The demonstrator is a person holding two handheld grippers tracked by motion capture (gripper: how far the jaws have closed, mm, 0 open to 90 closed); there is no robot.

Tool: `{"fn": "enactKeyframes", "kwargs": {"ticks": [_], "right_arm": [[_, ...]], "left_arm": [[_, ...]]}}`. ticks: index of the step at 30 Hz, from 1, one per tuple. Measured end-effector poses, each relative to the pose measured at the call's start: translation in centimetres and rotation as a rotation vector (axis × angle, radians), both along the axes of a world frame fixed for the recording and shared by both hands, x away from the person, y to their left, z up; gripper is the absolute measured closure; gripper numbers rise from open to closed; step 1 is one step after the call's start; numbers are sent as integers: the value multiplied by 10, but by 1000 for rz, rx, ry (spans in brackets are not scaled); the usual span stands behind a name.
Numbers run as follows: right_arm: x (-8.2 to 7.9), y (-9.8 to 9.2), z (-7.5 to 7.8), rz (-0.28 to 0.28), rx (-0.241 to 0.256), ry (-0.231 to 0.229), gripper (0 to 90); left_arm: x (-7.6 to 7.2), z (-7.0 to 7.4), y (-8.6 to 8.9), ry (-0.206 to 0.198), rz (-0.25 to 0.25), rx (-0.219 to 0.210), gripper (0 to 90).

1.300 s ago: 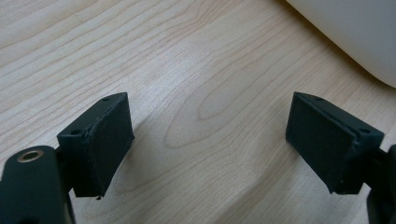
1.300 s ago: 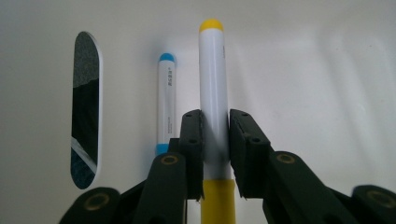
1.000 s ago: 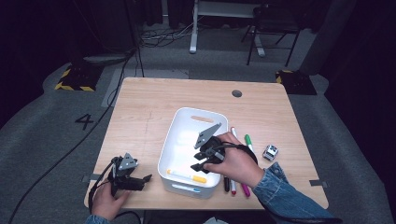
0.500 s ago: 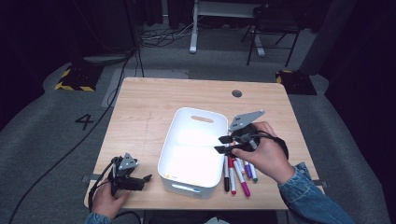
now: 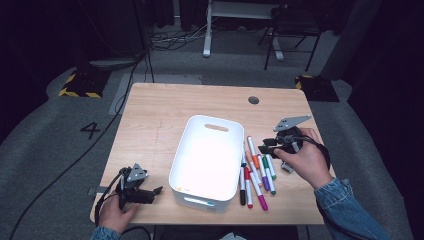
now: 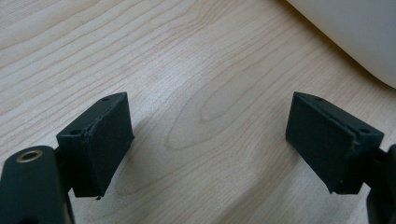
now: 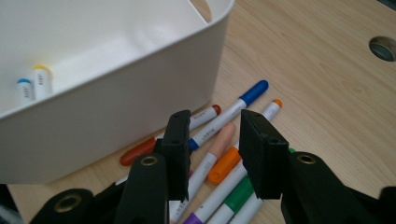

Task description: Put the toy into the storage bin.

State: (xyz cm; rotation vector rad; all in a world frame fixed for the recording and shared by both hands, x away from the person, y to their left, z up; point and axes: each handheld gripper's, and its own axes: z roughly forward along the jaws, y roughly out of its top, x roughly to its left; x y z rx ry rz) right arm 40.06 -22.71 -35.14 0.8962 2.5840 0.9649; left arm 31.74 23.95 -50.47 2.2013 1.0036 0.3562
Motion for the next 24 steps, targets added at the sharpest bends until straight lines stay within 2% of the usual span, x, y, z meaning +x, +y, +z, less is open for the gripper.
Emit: {"fn": "enactKeyframes", "kwargs": {"ticks": [2,3,12,24], "right_arm": [[5,-6,-5,-32,-12,-1,643],[7,-8,-7,-28,-27,-9,643],[25,-26,-33,-95,-49,28,642],[37,-34,-71,-128,-104,68,634]], "left_arm": [[0,0,0,0,0,0,151],[0,0,0,0,0,0,151],[0,0,0,0,0,0,150],[0,0,0,0,0,1,151]]}}
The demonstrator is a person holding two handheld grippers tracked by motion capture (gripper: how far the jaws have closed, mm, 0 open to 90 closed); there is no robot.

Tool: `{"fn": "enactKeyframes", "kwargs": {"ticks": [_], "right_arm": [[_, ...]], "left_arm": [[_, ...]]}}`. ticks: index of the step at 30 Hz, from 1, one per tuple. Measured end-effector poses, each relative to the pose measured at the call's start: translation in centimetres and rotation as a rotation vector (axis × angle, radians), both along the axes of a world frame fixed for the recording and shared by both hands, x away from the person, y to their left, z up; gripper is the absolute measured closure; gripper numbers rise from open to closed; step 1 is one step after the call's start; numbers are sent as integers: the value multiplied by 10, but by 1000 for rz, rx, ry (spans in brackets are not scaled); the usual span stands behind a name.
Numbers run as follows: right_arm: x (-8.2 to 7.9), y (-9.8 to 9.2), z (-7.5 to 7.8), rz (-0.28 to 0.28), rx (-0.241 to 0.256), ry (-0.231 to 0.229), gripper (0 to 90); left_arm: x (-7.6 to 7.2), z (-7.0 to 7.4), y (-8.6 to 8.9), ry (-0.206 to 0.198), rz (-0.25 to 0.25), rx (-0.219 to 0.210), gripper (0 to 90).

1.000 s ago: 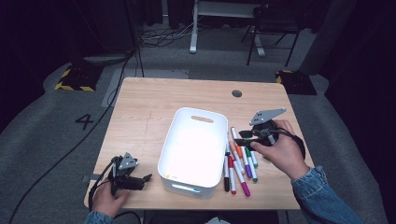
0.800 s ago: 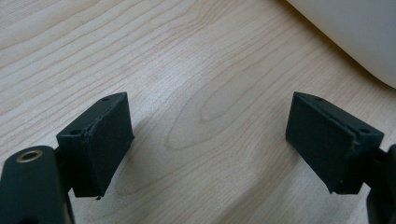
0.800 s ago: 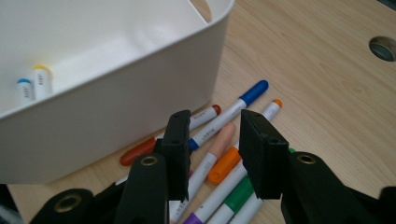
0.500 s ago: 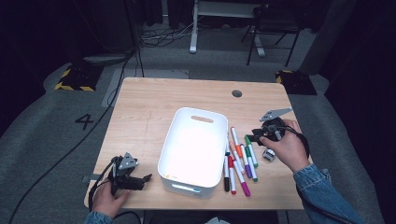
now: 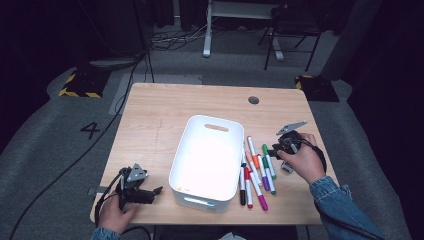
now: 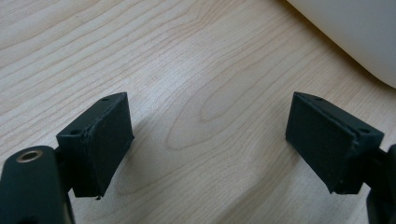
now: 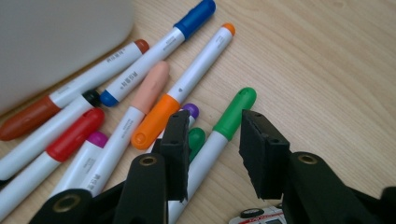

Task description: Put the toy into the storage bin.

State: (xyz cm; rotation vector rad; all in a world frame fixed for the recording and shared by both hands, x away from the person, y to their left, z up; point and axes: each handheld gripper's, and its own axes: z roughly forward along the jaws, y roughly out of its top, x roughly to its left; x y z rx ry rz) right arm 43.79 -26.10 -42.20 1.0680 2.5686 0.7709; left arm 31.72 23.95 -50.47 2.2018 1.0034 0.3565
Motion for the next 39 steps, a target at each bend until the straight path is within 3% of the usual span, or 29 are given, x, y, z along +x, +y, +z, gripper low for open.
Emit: {"fn": "enactKeyframes", "kwargs": {"ticks": [12,22,27,39], "right_arm": [[10,0,-33,-24,-22,61,618],[11,-5,-44,-65,-85,69,641],[9,-5,-48,-76,-89,81,685],[5,-3,-47,-164,-76,114,769]], "left_arm": [[0,0,0,0,0,0,150],[0,0,0,3,2,-3,150],[0,0,0,-1,0,1,150],[0,0,0,3,2,-2,150]]}}
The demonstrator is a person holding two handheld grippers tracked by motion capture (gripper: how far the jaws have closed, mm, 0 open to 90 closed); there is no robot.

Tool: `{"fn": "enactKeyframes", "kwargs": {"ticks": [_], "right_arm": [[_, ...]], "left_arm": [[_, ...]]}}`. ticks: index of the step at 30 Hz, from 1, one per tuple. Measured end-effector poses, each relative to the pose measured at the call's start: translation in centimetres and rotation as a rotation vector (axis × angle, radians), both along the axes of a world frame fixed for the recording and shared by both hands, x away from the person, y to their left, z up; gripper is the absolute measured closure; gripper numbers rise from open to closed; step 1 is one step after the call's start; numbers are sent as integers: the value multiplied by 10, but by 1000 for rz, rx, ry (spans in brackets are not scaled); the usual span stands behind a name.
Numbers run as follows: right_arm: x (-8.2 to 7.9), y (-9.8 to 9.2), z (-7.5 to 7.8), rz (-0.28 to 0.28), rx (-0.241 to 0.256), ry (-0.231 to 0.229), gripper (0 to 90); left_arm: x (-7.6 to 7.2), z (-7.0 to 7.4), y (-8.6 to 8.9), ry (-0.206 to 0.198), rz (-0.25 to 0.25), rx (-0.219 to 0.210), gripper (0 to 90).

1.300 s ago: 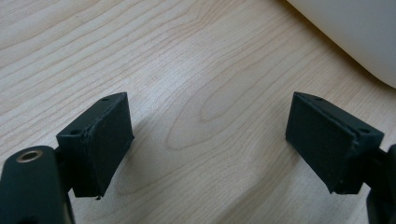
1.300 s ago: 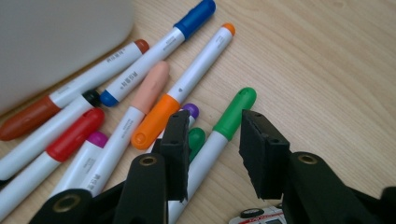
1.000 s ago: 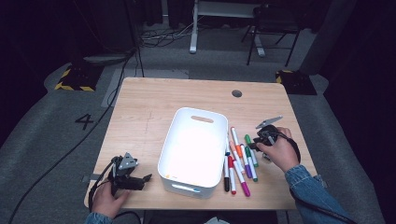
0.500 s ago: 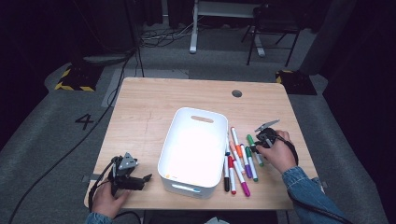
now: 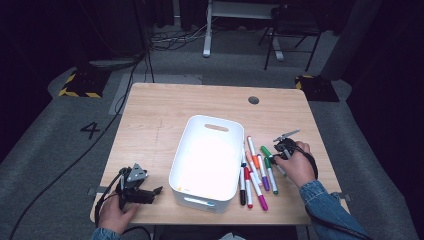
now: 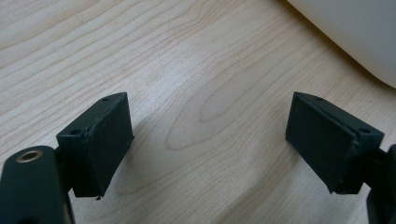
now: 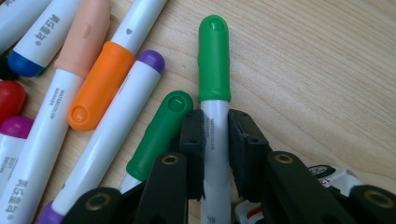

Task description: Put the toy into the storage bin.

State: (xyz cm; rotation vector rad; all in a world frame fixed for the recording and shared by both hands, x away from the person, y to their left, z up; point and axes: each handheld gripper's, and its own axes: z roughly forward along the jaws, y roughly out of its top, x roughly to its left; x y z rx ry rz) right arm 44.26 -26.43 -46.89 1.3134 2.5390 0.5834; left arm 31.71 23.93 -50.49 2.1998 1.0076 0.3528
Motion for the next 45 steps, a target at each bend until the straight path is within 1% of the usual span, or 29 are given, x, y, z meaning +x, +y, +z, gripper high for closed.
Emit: {"fn": "enactKeyframes", "kwargs": {"ticks": [3,5,7,8,9,10,15,17,19,23,27,33,36,37,41,45], "right_arm": [[0,0,0,-25,4,0,769],[0,-1,0,-37,18,-2,769],[-1,-2,4,-30,28,-16,770],[-2,-1,7,-36,38,-23,770],[-2,-2,12,-26,46,-29,770],[-3,-2,14,-29,55,-33,769],[-7,-1,33,8,79,-73,769],[-11,0,43,18,90,-84,770],[-13,1,48,19,99,-90,770],[-18,2,62,42,107,-113,770],[-25,4,78,64,124,-152,770],[-35,7,103,90,171,-190,769],[-39,8,112,100,186,-200,770],[-41,8,116,112,190,-206,770],[-46,11,125,128,205,-215,770],[-50,19,134,174,210,-225,770]], "left_arm": [[0,0,0,0,0,0,150],[0,0,0,2,-1,-2,150],[0,0,0,2,-1,-2,150],[0,0,0,2,-1,-2,151],[0,0,0,2,-1,-2,150],[0,0,0,1,-1,-1,150],[0,0,0,2,-1,-2,150],[0,0,0,2,-1,-2,150],[0,0,0,1,0,-1,150],[0,0,0,2,-1,-2,150],[0,0,0,0,0,1,150],[0,0,0,2,-1,-2,150],[0,0,0,-1,0,2,150],[0,0,0,1,0,-1,151],[0,0,0,0,0,0,150],[0,0,0,-2,0,2,150]]}}
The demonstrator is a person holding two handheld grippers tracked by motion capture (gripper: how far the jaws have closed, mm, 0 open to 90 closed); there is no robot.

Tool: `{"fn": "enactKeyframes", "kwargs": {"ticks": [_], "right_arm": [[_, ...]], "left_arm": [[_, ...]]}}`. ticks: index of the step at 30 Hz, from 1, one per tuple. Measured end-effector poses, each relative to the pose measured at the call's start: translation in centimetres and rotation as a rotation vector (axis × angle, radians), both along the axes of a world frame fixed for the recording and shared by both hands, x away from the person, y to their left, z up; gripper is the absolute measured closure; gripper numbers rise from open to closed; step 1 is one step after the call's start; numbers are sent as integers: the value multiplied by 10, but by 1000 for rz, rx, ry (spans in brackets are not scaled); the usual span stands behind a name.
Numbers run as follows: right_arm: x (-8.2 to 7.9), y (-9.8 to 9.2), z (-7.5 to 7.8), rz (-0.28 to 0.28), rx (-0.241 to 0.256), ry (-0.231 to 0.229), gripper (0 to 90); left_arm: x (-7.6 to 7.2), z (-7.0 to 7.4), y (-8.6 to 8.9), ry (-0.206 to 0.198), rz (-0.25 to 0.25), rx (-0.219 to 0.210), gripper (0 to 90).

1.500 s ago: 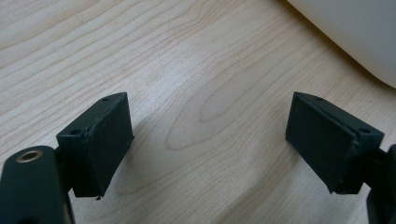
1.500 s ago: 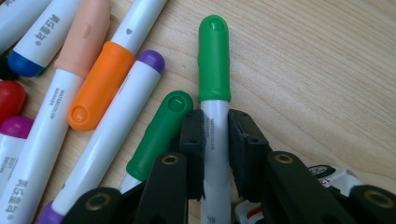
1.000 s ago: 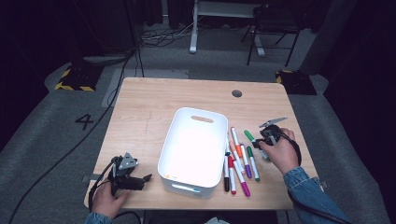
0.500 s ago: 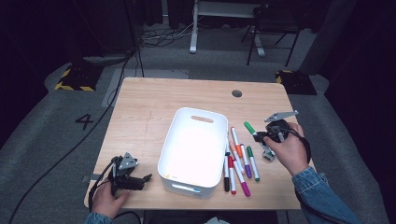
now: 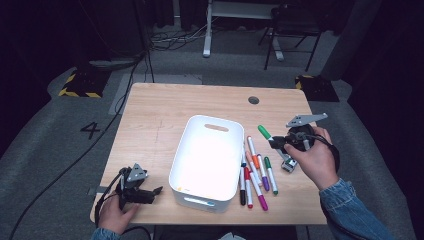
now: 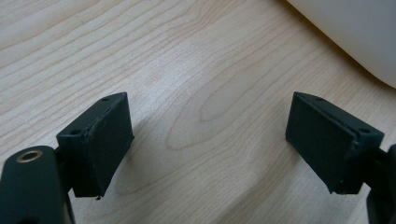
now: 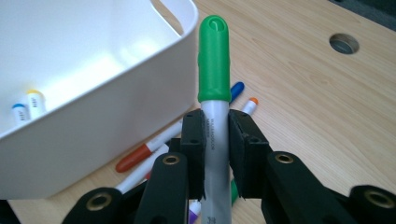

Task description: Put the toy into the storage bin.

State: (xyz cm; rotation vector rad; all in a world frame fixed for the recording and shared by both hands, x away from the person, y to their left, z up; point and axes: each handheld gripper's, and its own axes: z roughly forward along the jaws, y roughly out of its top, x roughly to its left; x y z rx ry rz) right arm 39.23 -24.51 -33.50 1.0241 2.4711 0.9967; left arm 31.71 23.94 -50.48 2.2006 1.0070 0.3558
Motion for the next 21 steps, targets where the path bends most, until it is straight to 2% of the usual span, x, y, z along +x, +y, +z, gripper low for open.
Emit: {"fn": "enactKeyframes", "kwargs": {"ticks": [5,10,14,15,21], "right_arm": [[-4,15,10,61,6,-15,769],[-7,38,20,136,5,-27,770],[-8,57,26,192,26,-38,770],[-7,61,26,205,29,-42,770],[-9,85,30,248,44,-35,770]], "left_arm": [[0,0,0,4,-1,-3,150],[0,0,0,0,-2,-1,150],[-2,0,0,2,-9,-3,150],[-2,0,1,-8,-15,9,150],[-2,0,1,-6,-15,8,150]]}}
